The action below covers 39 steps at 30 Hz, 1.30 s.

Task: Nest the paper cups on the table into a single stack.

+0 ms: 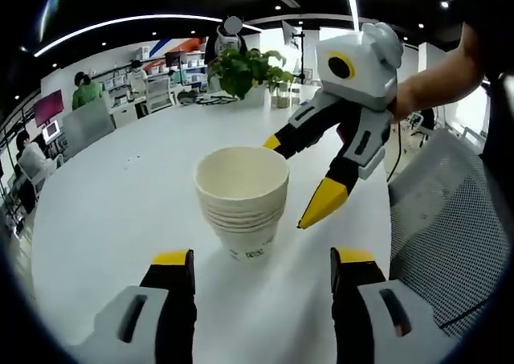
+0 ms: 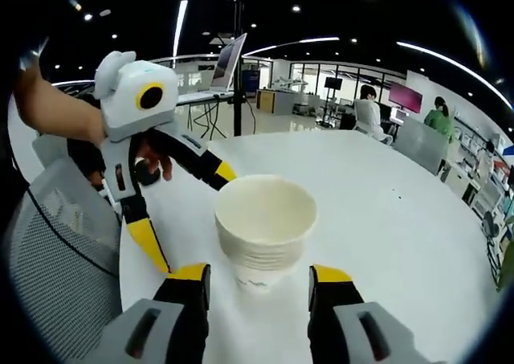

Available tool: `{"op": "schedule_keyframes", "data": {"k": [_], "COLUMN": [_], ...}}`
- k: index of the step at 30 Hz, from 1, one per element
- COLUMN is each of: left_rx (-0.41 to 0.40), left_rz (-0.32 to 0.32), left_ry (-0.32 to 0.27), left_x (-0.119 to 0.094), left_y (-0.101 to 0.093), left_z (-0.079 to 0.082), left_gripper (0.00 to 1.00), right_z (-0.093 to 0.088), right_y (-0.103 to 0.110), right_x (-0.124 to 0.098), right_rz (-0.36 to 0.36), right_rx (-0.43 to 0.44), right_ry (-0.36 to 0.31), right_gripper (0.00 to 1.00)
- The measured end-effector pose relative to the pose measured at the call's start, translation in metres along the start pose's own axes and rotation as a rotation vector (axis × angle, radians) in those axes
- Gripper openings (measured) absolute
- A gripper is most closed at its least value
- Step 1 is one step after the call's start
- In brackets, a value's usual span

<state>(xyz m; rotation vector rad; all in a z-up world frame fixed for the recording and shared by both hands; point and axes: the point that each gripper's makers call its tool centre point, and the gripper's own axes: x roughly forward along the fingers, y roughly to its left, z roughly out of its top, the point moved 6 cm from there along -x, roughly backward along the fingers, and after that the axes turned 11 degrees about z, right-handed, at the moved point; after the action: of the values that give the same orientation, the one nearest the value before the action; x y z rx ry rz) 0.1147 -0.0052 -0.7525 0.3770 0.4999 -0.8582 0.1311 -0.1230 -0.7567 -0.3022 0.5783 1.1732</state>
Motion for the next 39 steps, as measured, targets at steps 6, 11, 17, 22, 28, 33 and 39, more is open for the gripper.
{"op": "schedule_keyframes", "data": {"k": [6,11,17,22,28,33,39], "left_rx": [0.054,0.066,0.088,0.095,0.112,0.134,0.14], "left_rz": [-0.032,-0.054,-0.051,-0.038,-0.034,-0.04,-0.044], "left_ry": [0.026,0.02,0.023,0.012,0.01,0.016,0.022], "left_x": [0.014,0.022,0.03,0.035,0.044,0.054,0.065], "left_y": [0.005,0.003,0.008,0.018,0.024,0.028,0.035], "left_z": [0.002,0.005,0.009,0.016,0.022,0.026,0.029], "left_gripper": [0.59,0.54,0.5,0.49,0.49,0.48,0.48], "right_z": [0.005,0.006,0.008,0.015,0.014,0.012,0.012], "right_y": [-0.006,-0.006,-0.006,-0.015,-0.027,-0.037,-0.047], "right_x": [0.006,0.012,0.014,0.011,0.013,0.013,0.011], "right_rz": [0.006,0.023,0.027,0.012,-0.001,-0.016,-0.034], "right_rx": [0.083,0.115,0.113,0.11,0.116,0.12,0.15], "right_ry": [-0.053,-0.074,-0.086,-0.124,-0.125,-0.121,-0.13], "right_gripper": [0.46,0.43,0.41,0.4,0.4,0.4,0.4]}}
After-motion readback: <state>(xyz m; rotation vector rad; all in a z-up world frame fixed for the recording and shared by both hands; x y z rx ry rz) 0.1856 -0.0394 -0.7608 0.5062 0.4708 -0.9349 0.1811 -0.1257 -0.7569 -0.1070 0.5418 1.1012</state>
